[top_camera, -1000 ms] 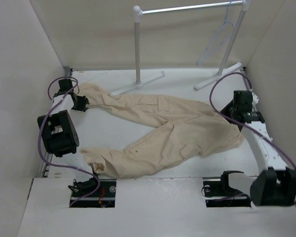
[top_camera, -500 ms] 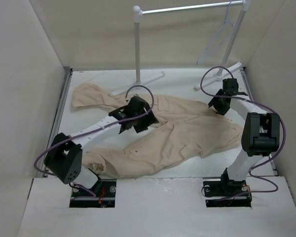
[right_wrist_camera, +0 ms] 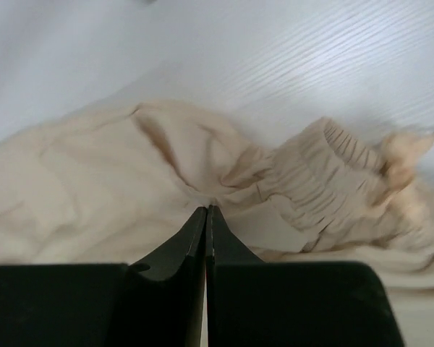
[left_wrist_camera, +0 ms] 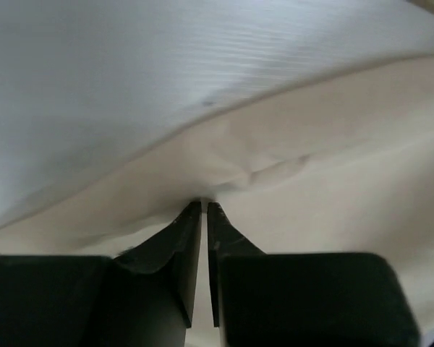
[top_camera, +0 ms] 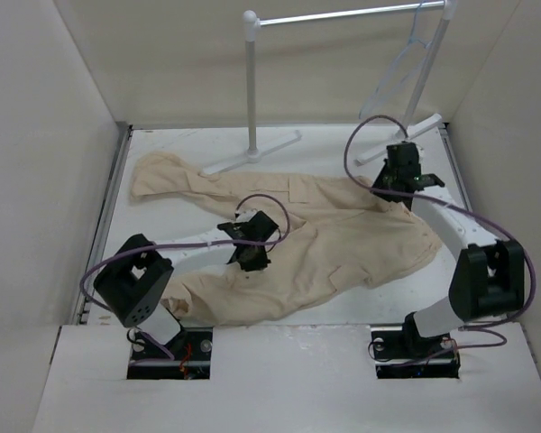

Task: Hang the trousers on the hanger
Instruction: Flatten out the trousers at the center of the board.

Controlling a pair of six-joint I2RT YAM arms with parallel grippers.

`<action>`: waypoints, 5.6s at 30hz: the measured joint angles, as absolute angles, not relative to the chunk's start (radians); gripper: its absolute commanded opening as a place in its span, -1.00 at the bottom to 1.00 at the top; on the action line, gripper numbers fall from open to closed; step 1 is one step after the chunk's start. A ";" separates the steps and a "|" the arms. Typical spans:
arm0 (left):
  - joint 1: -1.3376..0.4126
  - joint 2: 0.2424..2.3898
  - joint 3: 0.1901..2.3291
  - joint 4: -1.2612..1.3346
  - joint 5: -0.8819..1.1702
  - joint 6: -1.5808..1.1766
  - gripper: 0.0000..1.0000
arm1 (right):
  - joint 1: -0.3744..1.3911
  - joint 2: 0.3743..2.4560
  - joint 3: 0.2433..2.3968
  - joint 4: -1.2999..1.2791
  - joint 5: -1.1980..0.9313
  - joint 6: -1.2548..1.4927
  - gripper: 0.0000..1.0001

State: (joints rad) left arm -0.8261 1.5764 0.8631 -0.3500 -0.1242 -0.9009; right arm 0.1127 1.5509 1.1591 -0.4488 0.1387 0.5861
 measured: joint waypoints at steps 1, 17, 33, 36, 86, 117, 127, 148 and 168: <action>-0.811 1.550 0.834 -0.356 -0.136 -0.899 -0.86 | 0.164 1.502 1.127 -0.441 0.154 0.584 -0.84; -0.699 1.336 0.682 -0.503 -0.188 -0.877 -0.77 | 0.215 1.388 1.040 -0.479 0.187 0.598 0.31; -0.698 1.299 0.680 -0.516 -0.187 -0.876 -0.77 | 0.171 1.669 1.117 -0.441 0.149 0.583 -0.47; -0.698 1.299 0.671 -0.510 -0.187 -0.876 -0.77 | 0.158 1.669 1.105 -0.429 0.105 0.601 -0.82; 0.368 1.711 0.980 -0.042 0.080 -1.115 -0.15 | 0.509 1.162 0.662 -0.260 0.071 0.815 -0.02; 0.248 1.036 0.875 -0.622 -0.165 -1.000 -0.48 | 0.474 1.356 0.664 -0.253 0.049 0.789 0.14; 0.144 1.009 0.734 -0.675 -0.038 -0.914 0.04 | 0.451 1.354 0.672 -0.254 0.038 0.764 0.15; 0.386 1.744 1.169 -0.385 -0.049 -0.827 -0.04 | 0.591 1.336 0.693 -0.252 -0.007 0.727 -0.11; 0.309 2.487 2.321 -0.548 -0.187 -0.789 -0.12 | 0.456 1.277 0.741 -0.334 0.050 0.731 0.23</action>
State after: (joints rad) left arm 0.3092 2.4866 2.3207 -0.5476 -0.1875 -0.7891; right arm 0.4564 1.2774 0.7414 -0.3340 0.0502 0.7307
